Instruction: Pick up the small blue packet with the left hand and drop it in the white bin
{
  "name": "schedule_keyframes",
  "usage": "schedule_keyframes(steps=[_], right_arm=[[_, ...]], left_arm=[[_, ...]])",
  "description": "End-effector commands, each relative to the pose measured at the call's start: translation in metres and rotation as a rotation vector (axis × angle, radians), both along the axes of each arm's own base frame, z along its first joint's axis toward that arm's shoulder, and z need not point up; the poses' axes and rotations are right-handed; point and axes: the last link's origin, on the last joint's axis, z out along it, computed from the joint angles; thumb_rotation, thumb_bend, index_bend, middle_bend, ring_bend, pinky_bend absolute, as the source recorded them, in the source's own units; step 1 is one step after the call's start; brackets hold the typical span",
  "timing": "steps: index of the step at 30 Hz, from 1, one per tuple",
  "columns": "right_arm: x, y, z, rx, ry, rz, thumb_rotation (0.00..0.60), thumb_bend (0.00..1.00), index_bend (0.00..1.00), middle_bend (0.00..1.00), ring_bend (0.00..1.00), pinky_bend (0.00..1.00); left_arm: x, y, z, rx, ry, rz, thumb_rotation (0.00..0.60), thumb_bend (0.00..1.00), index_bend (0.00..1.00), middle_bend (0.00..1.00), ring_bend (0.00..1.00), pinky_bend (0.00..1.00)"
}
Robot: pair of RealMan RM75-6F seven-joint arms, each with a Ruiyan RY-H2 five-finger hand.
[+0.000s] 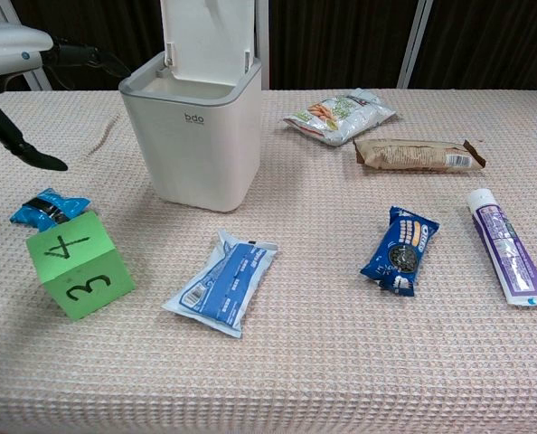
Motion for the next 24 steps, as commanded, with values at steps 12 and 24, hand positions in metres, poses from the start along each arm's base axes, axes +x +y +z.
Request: schedule_keyframes(steps=[12, 24], right_arm=[[-0.002, 0.0, 0.001, -0.006, -0.001, -0.003, 0.6, 0.36, 0.0, 0.0, 0.0, 0.0], [-0.004, 0.001, -0.001, 0.004, 0.0, -0.009, 0.6, 0.36, 0.0, 0.0, 0.0, 0.0]], left_arm=[[-0.013, 0.007, 0.002, 0.027, 0.031, 0.064, 0.588, 0.13, 0.12, 0.1, 0.08, 0.25], [-0.072, -0.006, -0.033, -0.058, 0.051, 0.246, 0.589, 0.12, 0.1, 0.09, 0.08, 0.25]])
